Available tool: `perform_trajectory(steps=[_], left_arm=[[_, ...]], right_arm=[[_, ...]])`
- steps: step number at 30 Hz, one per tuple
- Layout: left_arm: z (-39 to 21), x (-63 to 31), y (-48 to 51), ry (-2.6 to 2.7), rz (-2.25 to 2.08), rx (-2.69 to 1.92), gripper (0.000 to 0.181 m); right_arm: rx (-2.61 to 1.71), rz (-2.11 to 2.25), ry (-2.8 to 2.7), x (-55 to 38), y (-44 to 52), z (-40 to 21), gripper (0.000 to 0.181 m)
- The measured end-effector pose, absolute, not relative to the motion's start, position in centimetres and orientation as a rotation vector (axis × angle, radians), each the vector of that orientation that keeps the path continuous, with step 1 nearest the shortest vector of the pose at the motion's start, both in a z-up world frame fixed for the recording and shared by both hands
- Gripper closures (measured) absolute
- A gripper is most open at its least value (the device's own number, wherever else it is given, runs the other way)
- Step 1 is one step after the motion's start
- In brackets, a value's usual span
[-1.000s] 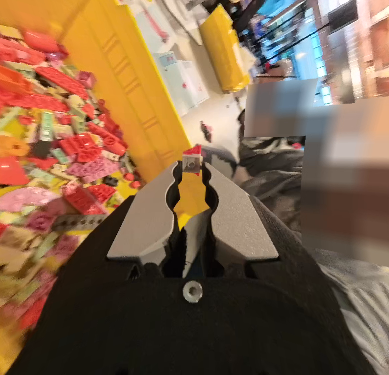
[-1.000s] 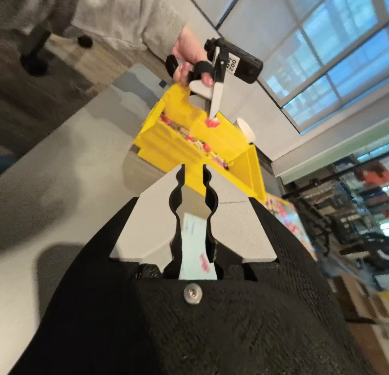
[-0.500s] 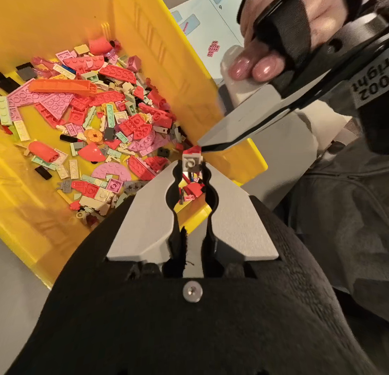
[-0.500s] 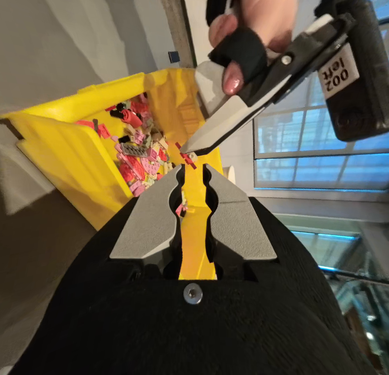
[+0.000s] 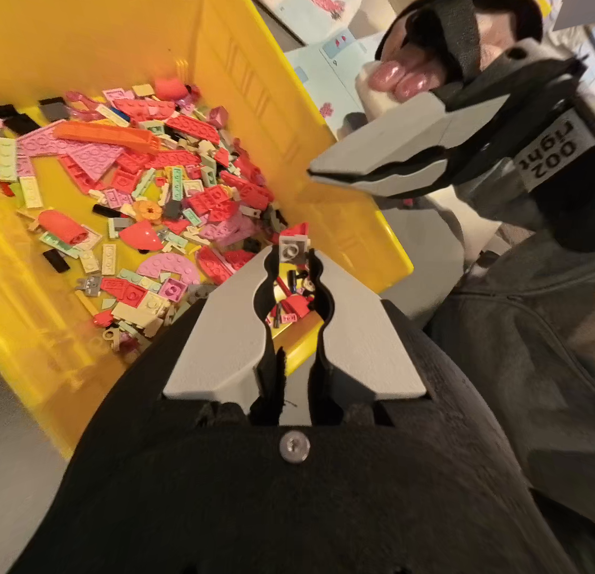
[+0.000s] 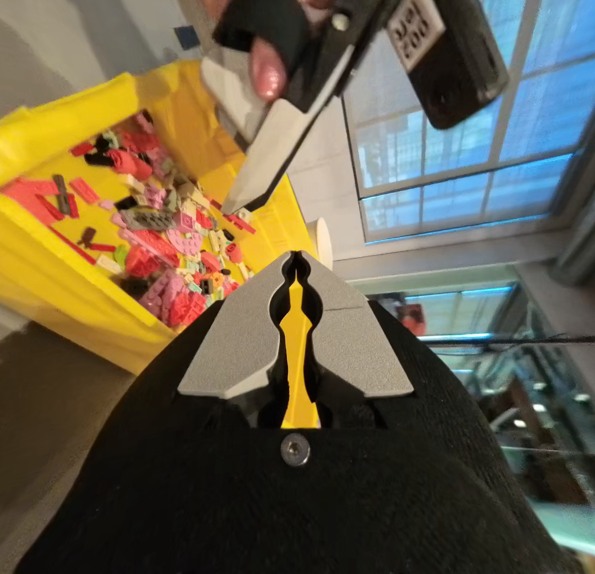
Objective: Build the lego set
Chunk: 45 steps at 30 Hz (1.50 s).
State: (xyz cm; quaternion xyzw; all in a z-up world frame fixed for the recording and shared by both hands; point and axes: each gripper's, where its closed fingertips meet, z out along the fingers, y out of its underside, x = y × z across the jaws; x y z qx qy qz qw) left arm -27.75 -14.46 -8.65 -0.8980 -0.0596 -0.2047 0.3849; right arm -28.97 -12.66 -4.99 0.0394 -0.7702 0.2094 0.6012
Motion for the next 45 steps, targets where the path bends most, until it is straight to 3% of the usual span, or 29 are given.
perform_trajectory(steps=[5,9,14,22,27,36,40,43,45], left_arm=[[-8.3,-27.9,-15.0,-0.153,-0.523,-2.23,0.164],[-7.8,-27.4,-15.0,-0.118,-0.522,-2.265,0.164],[-7.4,-26.9,-14.7,-0.066,-0.486,-2.305,0.164],[-5.3,-27.8,-13.4,-0.093,-0.399,-2.096,0.164],[-3.7,-28.5,-13.0,0.084,0.137,-1.962,0.141],[-4.7,-27.9,-12.5,0.563,1.08,-1.847,0.132],[-5.4,-28.4,-12.1,0.598,1.247,-1.799,0.141],[-4.6,-28.4,-11.9,0.568,1.33,-1.711,0.165],[-4.5,-28.5,-11.9,0.534,1.322,-1.712,0.167]], right_arm=[[0.201,0.574,-1.893,-27.7,-13.9,-6.6,0.181],[0.332,0.47,-1.861,-27.6,-14.8,-6.7,0.158],[0.41,0.344,-1.801,-27.9,-14.8,-6.4,0.178],[0.12,0.478,-1.782,-28.6,-13.4,-4.5,0.181],[-0.004,0.51,-1.82,-29.2,-12.0,-4.5,0.181],[-0.049,0.581,-1.834,-28.7,-12.0,-4.6,0.181],[-0.152,0.693,-1.852,-28.7,-11.9,-4.2,0.181],[-0.182,0.738,-1.848,-28.6,-11.9,-3.9,0.181],[-0.188,0.744,-1.853,-28.6,-11.8,-3.9,0.181]])
